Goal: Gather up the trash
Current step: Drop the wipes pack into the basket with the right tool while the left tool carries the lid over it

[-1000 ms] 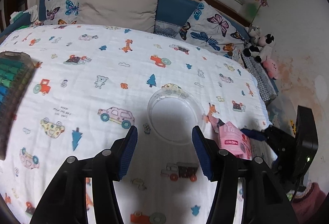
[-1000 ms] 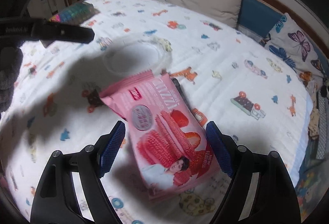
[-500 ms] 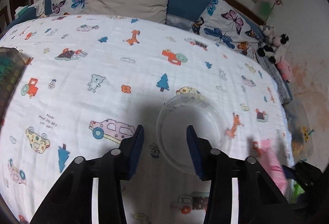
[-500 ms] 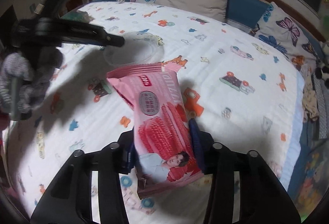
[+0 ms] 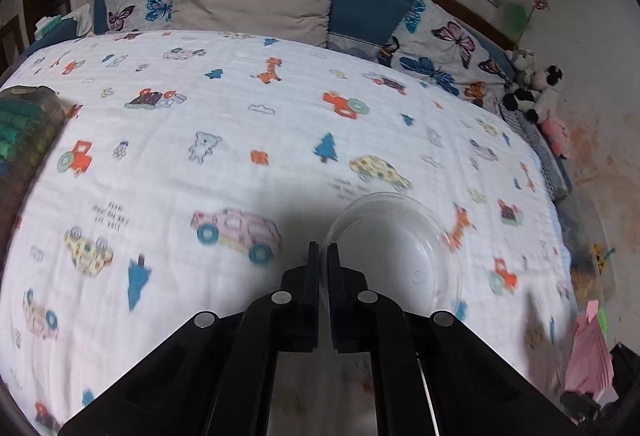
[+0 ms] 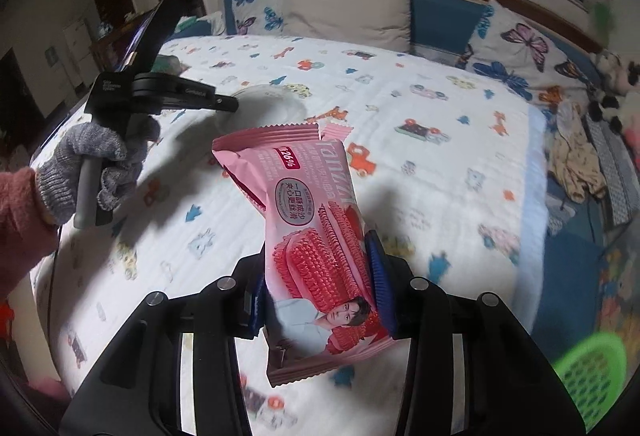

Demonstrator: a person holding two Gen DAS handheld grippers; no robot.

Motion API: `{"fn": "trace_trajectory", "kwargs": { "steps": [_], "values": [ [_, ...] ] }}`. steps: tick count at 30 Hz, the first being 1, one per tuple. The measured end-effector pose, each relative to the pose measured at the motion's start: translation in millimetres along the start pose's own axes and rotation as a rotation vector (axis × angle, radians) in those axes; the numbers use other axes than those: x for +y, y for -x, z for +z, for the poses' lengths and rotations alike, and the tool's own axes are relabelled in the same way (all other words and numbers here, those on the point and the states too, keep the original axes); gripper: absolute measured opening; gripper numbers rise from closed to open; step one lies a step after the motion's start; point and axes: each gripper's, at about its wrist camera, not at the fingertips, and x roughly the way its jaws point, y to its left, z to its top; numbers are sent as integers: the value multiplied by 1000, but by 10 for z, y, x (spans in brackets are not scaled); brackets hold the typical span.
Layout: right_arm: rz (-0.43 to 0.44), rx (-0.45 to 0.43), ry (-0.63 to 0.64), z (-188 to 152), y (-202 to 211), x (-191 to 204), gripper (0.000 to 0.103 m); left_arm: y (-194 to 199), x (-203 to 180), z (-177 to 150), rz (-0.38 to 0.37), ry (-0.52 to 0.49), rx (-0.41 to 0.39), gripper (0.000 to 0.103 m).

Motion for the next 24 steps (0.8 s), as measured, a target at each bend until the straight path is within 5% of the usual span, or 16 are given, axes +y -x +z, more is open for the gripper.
{"fn": "trace_trajectory", "kwargs": {
  "steps": [10, 24],
  "values": [
    [-77, -40, -145, -527, 602, -113, 44, 680, -416, -454, -124, -100, -28, 4],
    [-240, -100, -314, -1270, 1446, -503, 44, 1246, -1475, -1047, -308, -257, -31, 4]
  ]
}}
